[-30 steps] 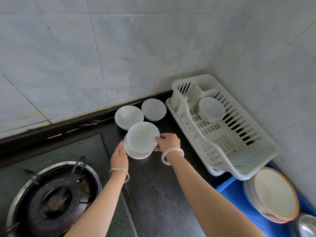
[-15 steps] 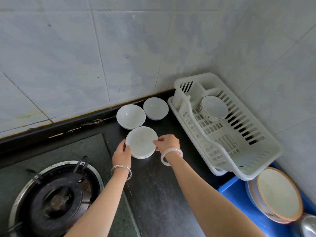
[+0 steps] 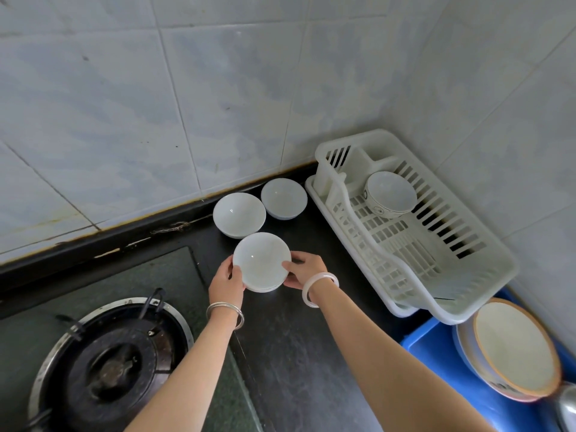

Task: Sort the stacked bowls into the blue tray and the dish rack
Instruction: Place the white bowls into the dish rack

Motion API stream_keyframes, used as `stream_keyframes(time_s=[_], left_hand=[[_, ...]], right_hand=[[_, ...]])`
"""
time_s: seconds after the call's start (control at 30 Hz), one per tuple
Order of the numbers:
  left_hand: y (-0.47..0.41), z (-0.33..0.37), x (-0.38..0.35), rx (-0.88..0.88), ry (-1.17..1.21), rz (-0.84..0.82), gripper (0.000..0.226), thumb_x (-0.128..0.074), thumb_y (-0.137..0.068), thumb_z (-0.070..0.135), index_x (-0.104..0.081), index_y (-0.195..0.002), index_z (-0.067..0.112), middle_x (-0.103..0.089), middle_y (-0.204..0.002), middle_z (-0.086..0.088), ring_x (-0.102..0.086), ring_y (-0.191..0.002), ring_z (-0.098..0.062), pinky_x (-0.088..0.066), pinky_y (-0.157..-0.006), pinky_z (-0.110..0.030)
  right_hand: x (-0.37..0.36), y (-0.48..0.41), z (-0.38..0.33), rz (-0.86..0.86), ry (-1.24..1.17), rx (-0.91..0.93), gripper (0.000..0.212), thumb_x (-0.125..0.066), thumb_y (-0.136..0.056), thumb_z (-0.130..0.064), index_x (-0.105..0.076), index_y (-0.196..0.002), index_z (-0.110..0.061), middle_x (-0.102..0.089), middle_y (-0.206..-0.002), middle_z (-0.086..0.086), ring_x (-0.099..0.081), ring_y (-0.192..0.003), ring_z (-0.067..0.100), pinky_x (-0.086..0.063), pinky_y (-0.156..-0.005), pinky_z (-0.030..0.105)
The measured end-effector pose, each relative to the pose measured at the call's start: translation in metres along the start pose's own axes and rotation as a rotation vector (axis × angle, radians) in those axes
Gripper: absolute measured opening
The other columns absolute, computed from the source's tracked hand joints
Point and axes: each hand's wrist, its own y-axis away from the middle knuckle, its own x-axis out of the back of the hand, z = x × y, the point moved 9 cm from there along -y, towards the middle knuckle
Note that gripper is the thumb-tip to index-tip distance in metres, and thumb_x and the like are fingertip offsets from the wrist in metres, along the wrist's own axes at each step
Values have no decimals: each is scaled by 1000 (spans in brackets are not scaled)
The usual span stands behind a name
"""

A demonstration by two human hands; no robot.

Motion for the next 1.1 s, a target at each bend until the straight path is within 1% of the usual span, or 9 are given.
stream_keyframes(time_s=[0.13, 0.27, 0.37, 0.57, 0.67, 0.8, 0.97, 1.03, 1.1], left_hand=[[12, 12, -10, -22, -18, -14, 34, -45, -93, 21, -55, -125, 23, -58, -122, -2, -53, -99, -17, -55, -86, -42], [26, 46, -30, -94, 8, -57, 31, -49, -91, 21, -59, -120, 25, -59, -108, 6, -56, -92, -13, -55, -69, -26], [42, 78, -57, -150, 44, -120, 28, -50, -89, 20, -61, -115, 26, -59, -103, 8, -58, -85, -8, -54, -67, -25], [74, 125, -137, -209, 39, -301, 27, -49, -88, 20, -61, -110, 28, -60, -102, 6, -59, -89, -11, -56, -83, -38], [88, 140, -183, -214, -17, -385, 31, -46, -87, 21, -60, -115, 24, -59, -98, 5, -60, -90, -18, -53, -89, -47], [102, 140, -243, -165, -93, -509, 27, -42, -87, 16, -60, -107, 23, -59, -98, -2, -60, -100, -31, -51, -91, -49], [110, 117, -302, -33, -133, -607, 27, -38, -89, 8, -56, -103, 22, -54, -99, -6, -53, -73, -16, -55, -85, -43], [111, 107, -321, 15, -153, -651, 36, -36, -89, 4, -57, -116, 18, -55, -108, -8, -54, -81, -20, -56, -77, -39], [112, 97, -338, 58, -178, -699, 41, -35, -89, 0, -54, -124, 12, -55, -122, -14, -54, -95, -28, -55, -73, -39]], right_hand=[[23, 8, -5, 71, -19, 72, 32, -65, -85, -15, -63, -116, -21, -64, -102, 2, -68, -84, 21, -60, -74, 33], [61, 25, -25, 107, -75, 203, 28, -64, -85, -11, -66, -112, -16, -67, -90, 1, -67, -83, 21, -59, -69, 29], [100, 43, -43, 151, -131, 268, 28, -64, -84, -8, -66, -111, -14, -68, -82, 0, -68, -79, 22, -58, -61, 23], [191, 67, -67, 282, -105, 324, 31, -67, -82, -10, -64, -112, -16, -69, -84, 1, -68, -70, 16, -55, -51, 16], [237, 67, -65, 347, -146, 302, 30, -68, -82, -11, -64, -112, -15, -67, -80, 1, -67, -70, 19, -56, -59, 23], [286, 52, -47, 381, -170, 226, 31, -66, -83, -7, -62, -114, -10, -64, -78, 5, -66, -73, 23, -55, -74, 34], [333, 29, -17, 443, -211, 97, 22, -62, -86, -14, -63, -102, 2, -65, -74, 10, -65, -70, 24, -56, -76, 38], [346, 19, -9, 467, -214, 64, 23, -60, -87, -18, -62, -99, 1, -65, -71, 10, -65, -64, 22, -56, -74, 38], [354, 11, -2, 483, -170, 43, 21, -58, -87, -25, -62, -90, -5, -66, -75, 12, -67, -73, 26, -56, -80, 41]])
